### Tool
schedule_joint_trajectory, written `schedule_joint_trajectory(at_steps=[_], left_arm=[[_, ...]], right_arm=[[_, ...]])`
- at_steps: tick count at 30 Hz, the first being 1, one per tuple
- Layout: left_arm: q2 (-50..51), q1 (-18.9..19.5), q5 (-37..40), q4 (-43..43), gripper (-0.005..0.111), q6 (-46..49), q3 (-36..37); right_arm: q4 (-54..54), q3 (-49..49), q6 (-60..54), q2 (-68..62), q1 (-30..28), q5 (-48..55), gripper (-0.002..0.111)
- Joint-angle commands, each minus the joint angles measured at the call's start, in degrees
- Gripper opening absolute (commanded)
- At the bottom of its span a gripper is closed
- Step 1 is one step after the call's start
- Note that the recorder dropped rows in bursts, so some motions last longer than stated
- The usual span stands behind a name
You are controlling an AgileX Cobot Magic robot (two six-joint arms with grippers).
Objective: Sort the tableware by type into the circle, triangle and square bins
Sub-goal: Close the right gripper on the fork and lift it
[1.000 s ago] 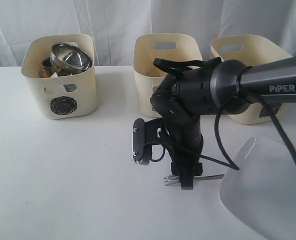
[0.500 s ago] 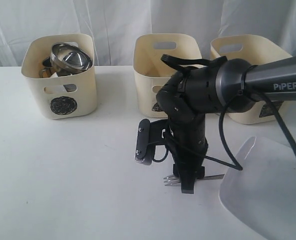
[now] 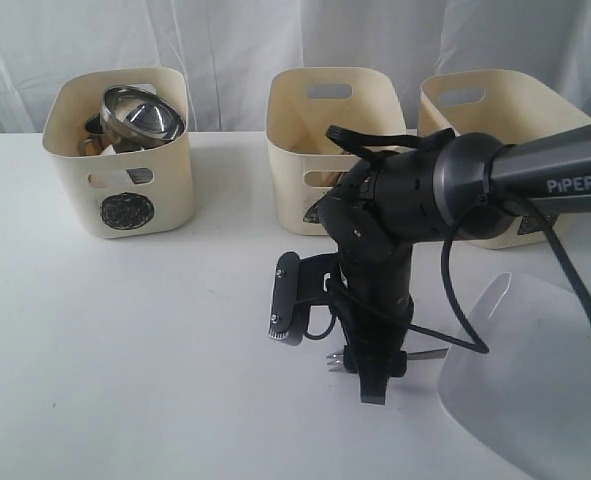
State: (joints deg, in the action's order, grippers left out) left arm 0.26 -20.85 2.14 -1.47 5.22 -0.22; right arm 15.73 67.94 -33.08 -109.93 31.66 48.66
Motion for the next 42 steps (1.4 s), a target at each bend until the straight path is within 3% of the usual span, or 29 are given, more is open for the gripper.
schedule_joint_trajectory(at_steps=[1,18,20,24,28,35,42], left_arm=[[-0.3,0.1,0.0,-0.2,0.000,0.1,0.2],[-0.3,0.1,0.0,-0.2,0.000,0.1,0.2],[-0.3,0.1,0.0,-0.2,0.000,0.1,0.2],[-0.3,0.1,0.0,-0.2,0.000,0.1,0.2],[-0.3,0.1,0.0,-0.2,0.000,0.1,0.2],[-0.3,0.1,0.0,-0.2,0.000,0.1,0.2],[-0.3,0.1,0.0,-0.2,0.000,0.1,0.2]], right_arm=[[-3.2,-0.3,-4.0,0.4,-0.4,-0.5,0.064],[-6.9,-0.3,-13.2,-2.5,-0.4,-0.1,0.063],[-7.0,-0.3,-13.3,-2.6,-0.4,-0.1,0.058],[-7.0,-0.3,-13.2,-2.6,-0.4,-1.0,0.025],[-6.9,-0.3,-13.2,-2.6,-0.4,-5.0,0.009],[-7.0,2.6,-12.4,-2.1,-0.3,-6.3,0.003],[-8.8,5.5,-0.9,1.8,-0.3,-12.3,0.003]])
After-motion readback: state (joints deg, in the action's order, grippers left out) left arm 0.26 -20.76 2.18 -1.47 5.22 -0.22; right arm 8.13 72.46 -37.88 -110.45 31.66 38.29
